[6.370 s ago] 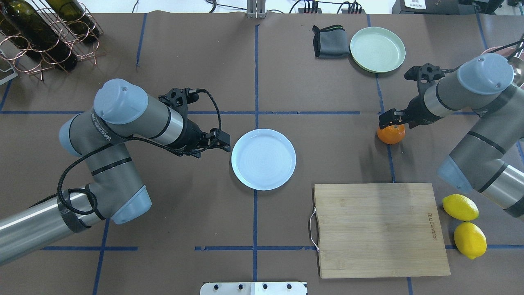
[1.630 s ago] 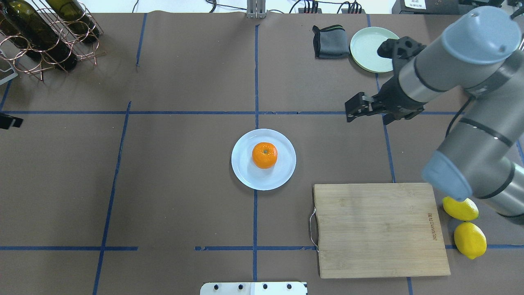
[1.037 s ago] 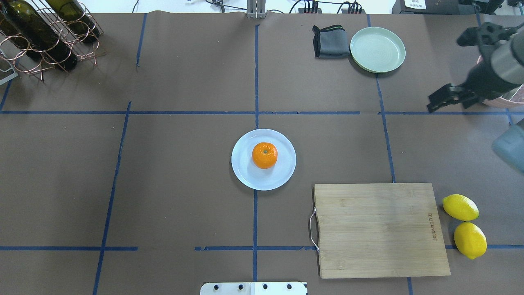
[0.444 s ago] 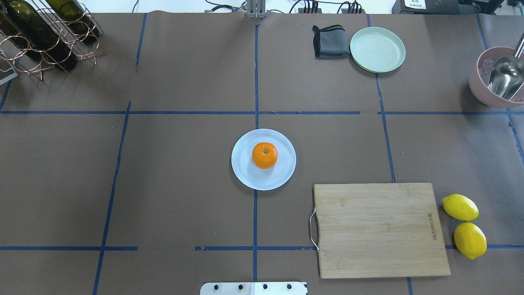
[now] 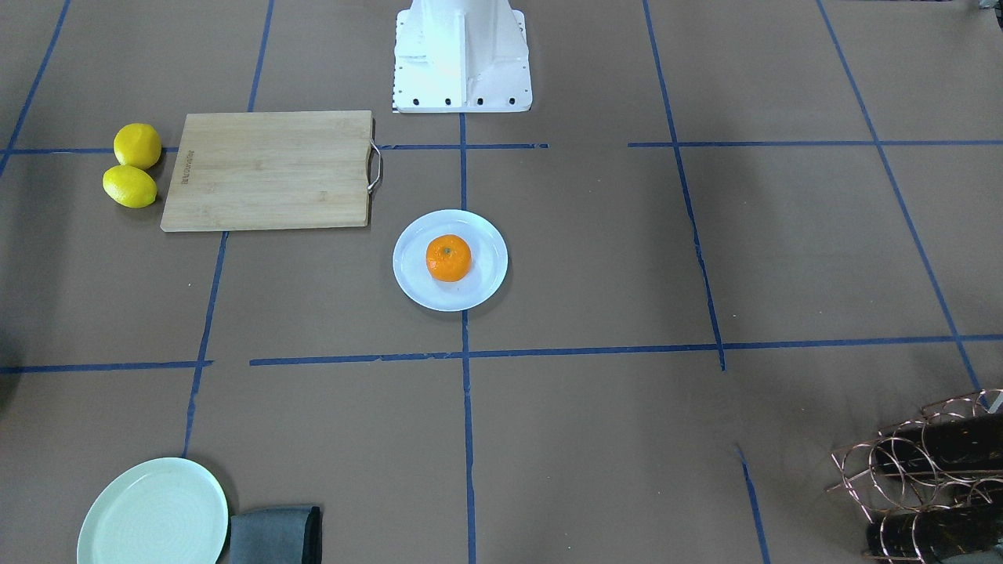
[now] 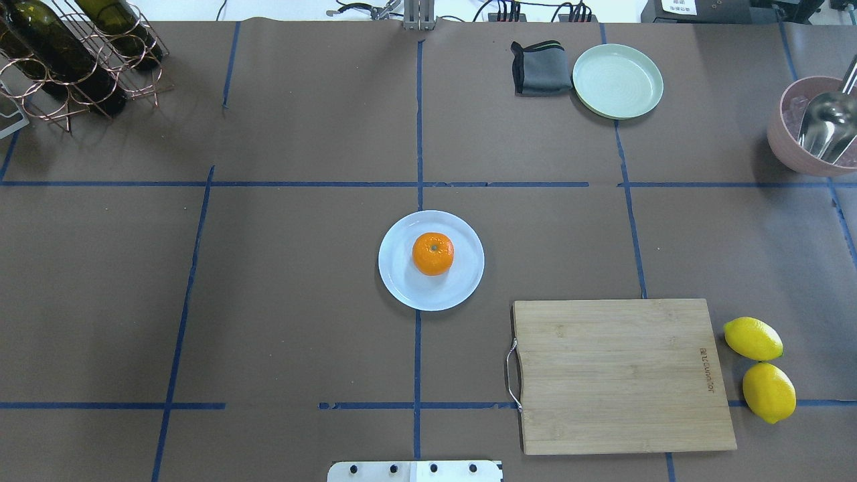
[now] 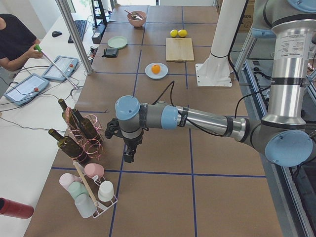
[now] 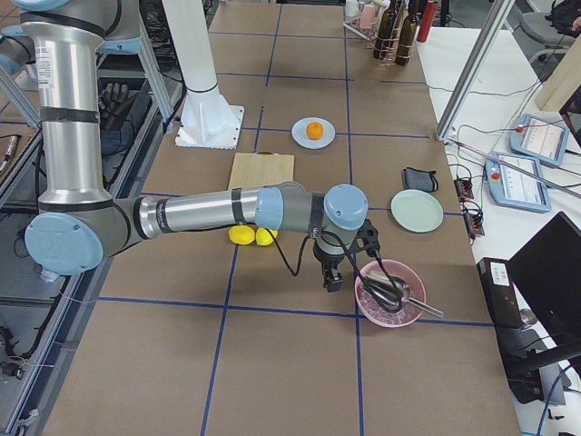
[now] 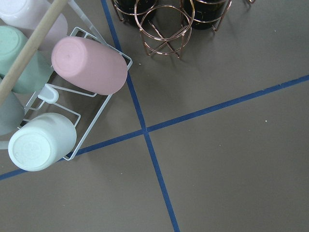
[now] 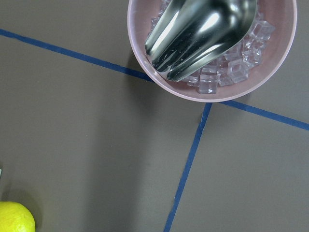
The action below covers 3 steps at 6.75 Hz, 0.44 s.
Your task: Pick orange to plate
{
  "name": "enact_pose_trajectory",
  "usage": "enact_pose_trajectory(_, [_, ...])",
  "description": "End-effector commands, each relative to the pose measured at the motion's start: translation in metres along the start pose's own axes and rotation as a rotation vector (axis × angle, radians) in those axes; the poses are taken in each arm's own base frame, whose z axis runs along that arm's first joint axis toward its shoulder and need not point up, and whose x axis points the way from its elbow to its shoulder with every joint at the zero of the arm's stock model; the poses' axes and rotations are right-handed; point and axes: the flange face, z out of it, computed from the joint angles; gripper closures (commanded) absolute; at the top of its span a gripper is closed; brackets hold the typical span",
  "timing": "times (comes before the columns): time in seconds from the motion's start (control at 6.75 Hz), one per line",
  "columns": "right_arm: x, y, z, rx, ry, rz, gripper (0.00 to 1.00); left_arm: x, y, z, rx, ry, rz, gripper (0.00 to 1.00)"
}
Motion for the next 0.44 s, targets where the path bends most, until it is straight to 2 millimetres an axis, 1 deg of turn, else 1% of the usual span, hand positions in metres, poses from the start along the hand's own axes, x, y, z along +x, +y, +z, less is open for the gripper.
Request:
enact_pose_trajectory(0.0, [0.001, -0.001, 0.0, -0.003, 0.011, 0.015, 0.0, 0.002, 0.008, 0.004, 0.014, 0.019, 0.014, 0.0])
enact_pose_trajectory(0.15, [0.004, 0.0, 0.003, -0.008, 0.008, 0.023, 0.0, -0.002, 0.003, 0.008, 0.007, 0.019, 0.008, 0.0])
enact_pose_trajectory(0.3, [0.004, 0.001, 0.003, -0.006, 0.007, 0.024, 0.0, 0.009, -0.004, -0.006, 0.03, 0.012, 0.029, 0.0])
